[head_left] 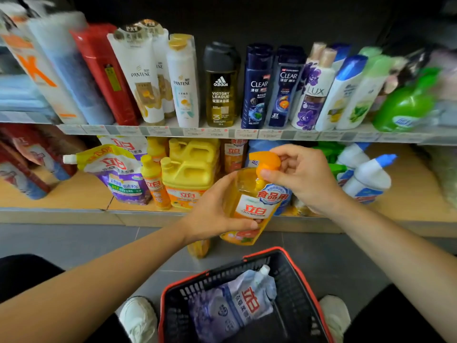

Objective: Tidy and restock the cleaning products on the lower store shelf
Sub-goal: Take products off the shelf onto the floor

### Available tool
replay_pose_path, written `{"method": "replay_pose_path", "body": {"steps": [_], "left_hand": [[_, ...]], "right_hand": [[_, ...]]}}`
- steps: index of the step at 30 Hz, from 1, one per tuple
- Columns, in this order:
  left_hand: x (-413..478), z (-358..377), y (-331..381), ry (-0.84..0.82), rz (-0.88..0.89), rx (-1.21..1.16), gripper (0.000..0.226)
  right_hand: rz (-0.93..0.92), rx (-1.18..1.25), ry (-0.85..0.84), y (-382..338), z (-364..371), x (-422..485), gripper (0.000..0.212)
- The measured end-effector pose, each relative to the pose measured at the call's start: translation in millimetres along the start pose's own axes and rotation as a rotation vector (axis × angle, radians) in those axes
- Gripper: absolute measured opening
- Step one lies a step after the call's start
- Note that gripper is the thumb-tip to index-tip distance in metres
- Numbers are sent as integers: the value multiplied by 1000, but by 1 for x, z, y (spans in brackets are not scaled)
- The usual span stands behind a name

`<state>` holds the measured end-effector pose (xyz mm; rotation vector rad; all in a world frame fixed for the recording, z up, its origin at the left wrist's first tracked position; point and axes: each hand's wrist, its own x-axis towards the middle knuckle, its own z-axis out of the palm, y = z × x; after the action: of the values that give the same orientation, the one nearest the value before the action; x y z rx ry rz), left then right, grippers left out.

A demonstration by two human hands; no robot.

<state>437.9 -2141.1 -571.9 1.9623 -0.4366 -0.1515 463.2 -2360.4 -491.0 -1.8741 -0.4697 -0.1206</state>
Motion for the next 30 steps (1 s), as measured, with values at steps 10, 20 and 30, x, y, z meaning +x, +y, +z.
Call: {"method": "replay_pose_path", "body": {"steps": [10, 20, 30], "left_hand": [[-26, 32, -15, 172, -7, 161, 82], [-24, 8, -12, -84, -113, 222, 95], [-34, 23, 8, 110, -102, 496, 101]], "right_hand": [[223, 226, -48, 42, 1, -42, 28], [-26, -315, -263, 54, 7, -56, 39], [44, -610, -102, 57, 16, -41, 43]]}}
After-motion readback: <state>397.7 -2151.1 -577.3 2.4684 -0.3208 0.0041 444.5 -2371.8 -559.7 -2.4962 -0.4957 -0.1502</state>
